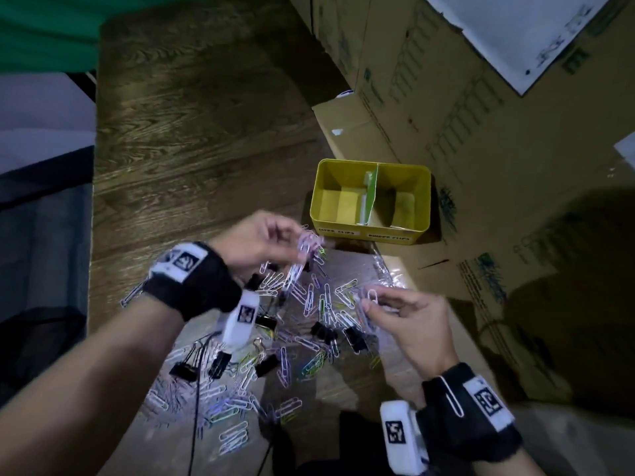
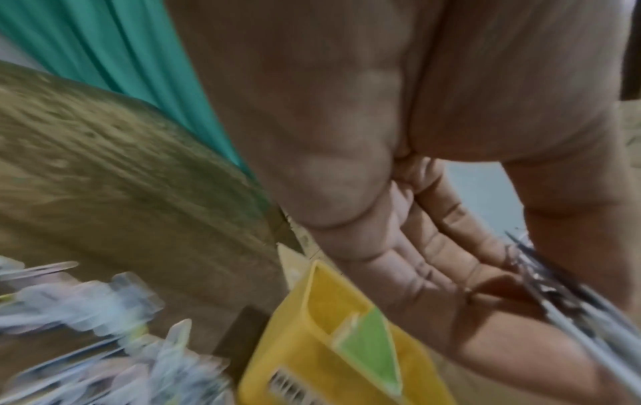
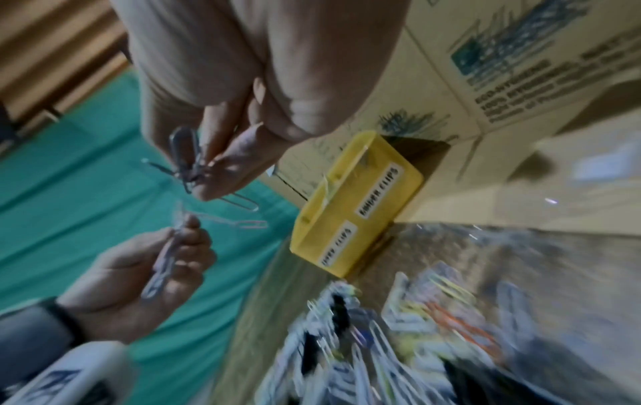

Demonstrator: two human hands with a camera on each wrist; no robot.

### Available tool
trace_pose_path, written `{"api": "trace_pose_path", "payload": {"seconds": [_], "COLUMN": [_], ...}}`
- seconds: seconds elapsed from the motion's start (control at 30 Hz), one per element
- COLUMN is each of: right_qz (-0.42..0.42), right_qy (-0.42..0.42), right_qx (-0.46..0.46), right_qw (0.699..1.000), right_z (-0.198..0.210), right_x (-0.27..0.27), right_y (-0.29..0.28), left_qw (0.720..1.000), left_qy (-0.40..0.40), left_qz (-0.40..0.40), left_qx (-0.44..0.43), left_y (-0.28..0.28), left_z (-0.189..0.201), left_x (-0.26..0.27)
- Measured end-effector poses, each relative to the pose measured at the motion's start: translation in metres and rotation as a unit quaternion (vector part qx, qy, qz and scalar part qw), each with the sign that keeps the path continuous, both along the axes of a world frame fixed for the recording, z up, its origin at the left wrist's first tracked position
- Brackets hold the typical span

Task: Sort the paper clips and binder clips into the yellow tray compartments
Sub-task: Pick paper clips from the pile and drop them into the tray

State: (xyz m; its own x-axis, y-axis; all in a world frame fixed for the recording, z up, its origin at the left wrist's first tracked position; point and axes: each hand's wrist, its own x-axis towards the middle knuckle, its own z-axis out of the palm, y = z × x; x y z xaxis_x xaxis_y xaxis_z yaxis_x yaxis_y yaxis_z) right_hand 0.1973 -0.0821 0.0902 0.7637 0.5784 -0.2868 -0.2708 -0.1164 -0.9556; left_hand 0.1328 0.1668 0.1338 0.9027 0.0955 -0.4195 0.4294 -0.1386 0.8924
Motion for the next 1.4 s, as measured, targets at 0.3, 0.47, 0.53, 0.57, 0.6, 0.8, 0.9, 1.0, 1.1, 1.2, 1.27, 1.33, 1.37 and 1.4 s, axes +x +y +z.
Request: {"api": "trace_pose_path", "payload": {"seconds": [0.3, 0.47, 0.53, 0.57, 0.6, 0.8, 0.9, 1.0, 1.1, 1.2, 1.27, 1.33, 1.37, 1.4], "right_qz": [-0.058, -0.039, -0.026, -0.014, 0.003, 0.165, 0.211, 0.148, 0.126, 0.234, 0.289, 0.307, 0.305, 0.299], "right_qy": [-0.089, -0.153, -0.206, -0.235, -0.260, -0.281, -0.296, -0.279, -0.206, -0.222, -0.233, -0.238, -0.243, -0.239], "right_qx": [0.040, -0.093, -0.148, -0.178, -0.207, -0.310, -0.302, -0.192, -0.156, -0.295, -0.364, -0.401, -0.405, -0.406], "right_qw": [0.994, 0.983, 0.967, 0.955, 0.943, 0.893, 0.881, 0.929, 0.958, 0.899, 0.854, 0.830, 0.827, 0.830], "right_z": [0.051, 0.021, 0.007, 0.002, -0.004, -0.036, -0.035, -0.016, -0.007, -0.035, -0.060, -0.078, -0.083, -0.087], "right_x": [0.074, 0.113, 0.126, 0.130, 0.132, 0.121, 0.113, 0.095, 0.065, 0.036, 0.021, 0.008, 0.003, 0.000], "right_y": [0.059, 0.104, 0.117, 0.123, 0.129, 0.138, 0.122, 0.089, 0.042, 0.008, -0.001, -0.004, -0.005, -0.006], "left_qw": [0.963, 0.938, 0.935, 0.930, 0.924, 0.899, 0.886, 0.864, 0.877, 0.890, 0.880, 0.890, 0.900, 0.910], "left_qy": [-0.013, 0.029, 0.015, 0.010, 0.006, -0.026, -0.085, -0.188, -0.177, 0.014, 0.074, 0.078, 0.073, 0.068], "left_qz": [0.049, -0.055, -0.069, -0.091, -0.113, -0.183, -0.224, -0.187, -0.140, -0.209, -0.221, -0.198, -0.183, -0.168], "left_qx": [0.265, 0.340, 0.346, 0.355, 0.366, 0.397, 0.397, 0.428, 0.425, 0.405, 0.413, 0.403, 0.390, 0.374], "left_y": [0.010, -0.005, -0.012, -0.017, -0.020, -0.033, -0.033, -0.037, -0.057, -0.083, -0.094, -0.099, -0.100, -0.100], "left_z": [-0.051, -0.076, -0.077, -0.078, -0.079, -0.077, -0.077, -0.083, -0.096, -0.113, -0.126, -0.137, -0.140, -0.142], "left_x": [0.131, 0.122, 0.108, 0.101, 0.094, 0.070, 0.058, 0.035, -0.002, -0.030, -0.040, -0.046, -0.048, -0.051]}}
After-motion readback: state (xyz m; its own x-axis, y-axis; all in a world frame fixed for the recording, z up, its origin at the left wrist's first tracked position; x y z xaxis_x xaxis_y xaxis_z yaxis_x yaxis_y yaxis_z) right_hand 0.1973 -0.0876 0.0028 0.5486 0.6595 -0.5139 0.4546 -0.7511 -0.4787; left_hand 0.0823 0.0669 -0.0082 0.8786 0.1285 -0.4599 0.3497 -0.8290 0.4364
